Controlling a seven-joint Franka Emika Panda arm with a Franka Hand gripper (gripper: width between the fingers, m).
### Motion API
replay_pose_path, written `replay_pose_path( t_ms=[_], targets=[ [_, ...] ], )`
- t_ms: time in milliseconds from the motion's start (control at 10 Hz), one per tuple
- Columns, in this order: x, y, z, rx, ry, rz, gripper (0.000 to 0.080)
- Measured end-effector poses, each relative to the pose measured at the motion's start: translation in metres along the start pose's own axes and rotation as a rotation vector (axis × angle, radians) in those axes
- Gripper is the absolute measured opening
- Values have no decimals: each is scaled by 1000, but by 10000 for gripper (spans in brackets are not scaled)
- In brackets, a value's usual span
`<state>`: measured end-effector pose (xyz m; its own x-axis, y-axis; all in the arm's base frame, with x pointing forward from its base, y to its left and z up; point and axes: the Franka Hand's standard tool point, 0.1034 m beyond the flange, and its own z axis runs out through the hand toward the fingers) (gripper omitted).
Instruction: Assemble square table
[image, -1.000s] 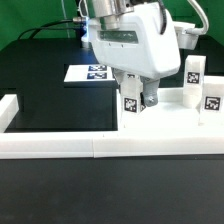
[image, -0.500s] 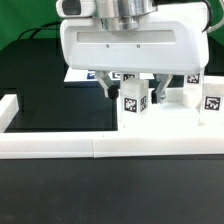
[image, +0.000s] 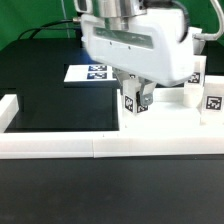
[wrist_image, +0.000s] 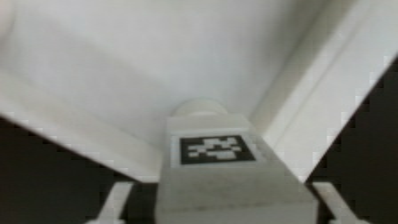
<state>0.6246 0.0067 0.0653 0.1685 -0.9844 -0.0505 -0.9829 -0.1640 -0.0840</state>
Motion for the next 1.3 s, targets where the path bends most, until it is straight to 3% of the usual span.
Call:
replay_pose_path(
  t_ms=[100, 200, 600, 800, 1000, 1300],
  targets=[
    [1, 3, 0, 52, 8, 288, 290],
    [3, 4, 0, 83, -19, 431, 290],
    [3, 5, 0, 76, -23, 529, 292],
    [1, 5, 1, 76, -18, 391, 293],
    [-5, 6, 2, 49, -42, -74, 610],
    [-1, 6, 2, 57, -25, -262, 647]
  ],
)
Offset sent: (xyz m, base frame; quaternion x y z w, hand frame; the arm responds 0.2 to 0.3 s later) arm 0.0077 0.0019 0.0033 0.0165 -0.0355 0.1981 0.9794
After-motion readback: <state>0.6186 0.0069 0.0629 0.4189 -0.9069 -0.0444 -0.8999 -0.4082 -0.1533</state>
